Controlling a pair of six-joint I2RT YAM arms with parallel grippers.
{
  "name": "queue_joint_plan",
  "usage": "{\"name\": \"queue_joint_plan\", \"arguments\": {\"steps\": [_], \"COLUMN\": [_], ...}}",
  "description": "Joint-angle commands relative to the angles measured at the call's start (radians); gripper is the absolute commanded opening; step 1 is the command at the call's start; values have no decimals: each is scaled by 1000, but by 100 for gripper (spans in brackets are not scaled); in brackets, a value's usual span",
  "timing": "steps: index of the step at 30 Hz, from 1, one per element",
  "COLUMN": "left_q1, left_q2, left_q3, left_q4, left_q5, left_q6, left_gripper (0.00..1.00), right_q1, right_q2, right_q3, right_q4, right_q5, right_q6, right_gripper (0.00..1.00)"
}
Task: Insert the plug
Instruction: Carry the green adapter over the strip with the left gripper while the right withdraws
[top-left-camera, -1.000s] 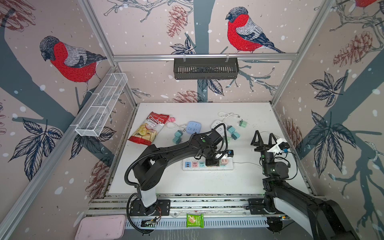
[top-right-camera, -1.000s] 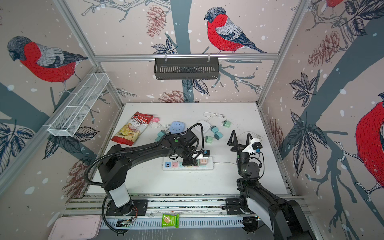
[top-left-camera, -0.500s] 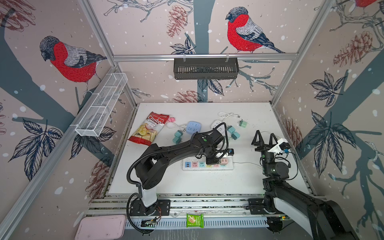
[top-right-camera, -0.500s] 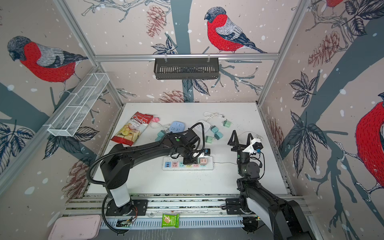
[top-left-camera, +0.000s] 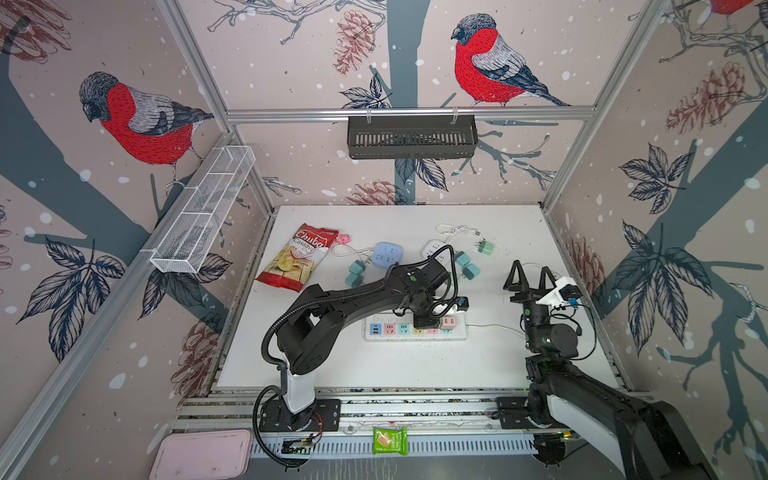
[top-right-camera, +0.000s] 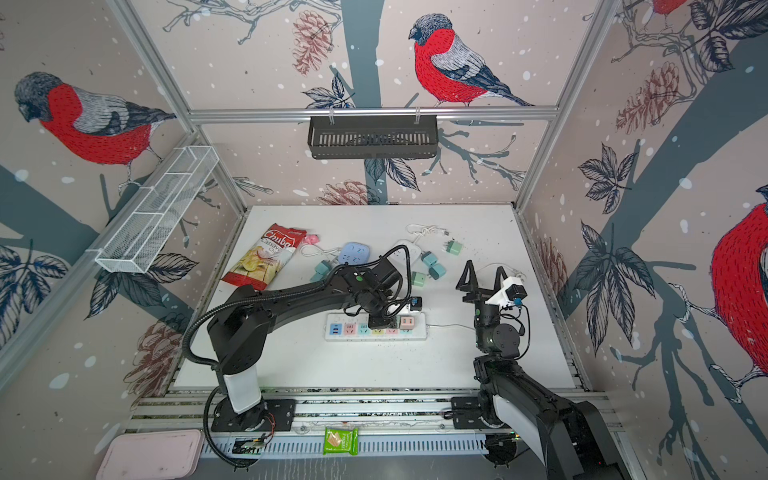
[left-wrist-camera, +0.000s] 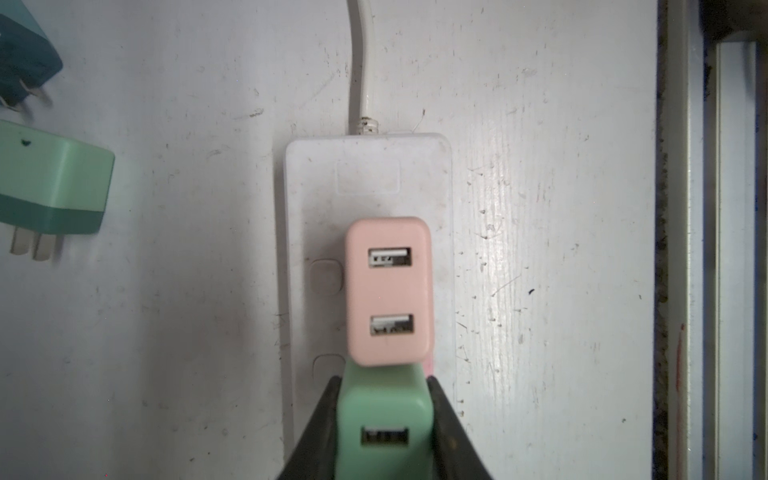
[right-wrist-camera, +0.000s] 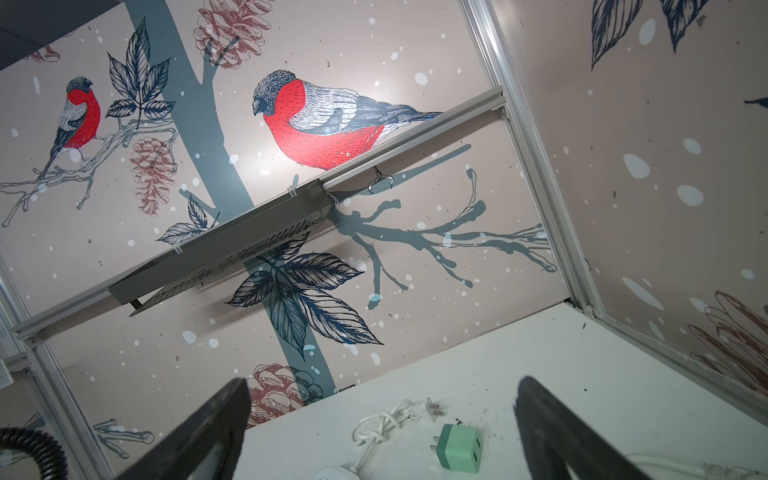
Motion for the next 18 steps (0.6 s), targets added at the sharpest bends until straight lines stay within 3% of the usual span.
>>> {"name": "queue_joint_plan", "arguments": {"steps": [1, 10, 18], "left_q1": [1, 8, 18], "left_q2": [10, 25, -23], "left_q3": [17, 30, -48], "left_q4": [-15, -34, 67], "left_q5": [15, 12, 35], "left_q6": [11, 5, 7], "left_gripper": [0, 0, 0], "right_q1": [-3, -10, -20], "right_q2": [-3, -4, -5], "right_q3": [-174, -172, -169], "right_q4": [31, 25, 16], "right_q5": [3, 5, 6], "right_q6": [18, 28, 38], "right_gripper": [100, 100, 100]}}
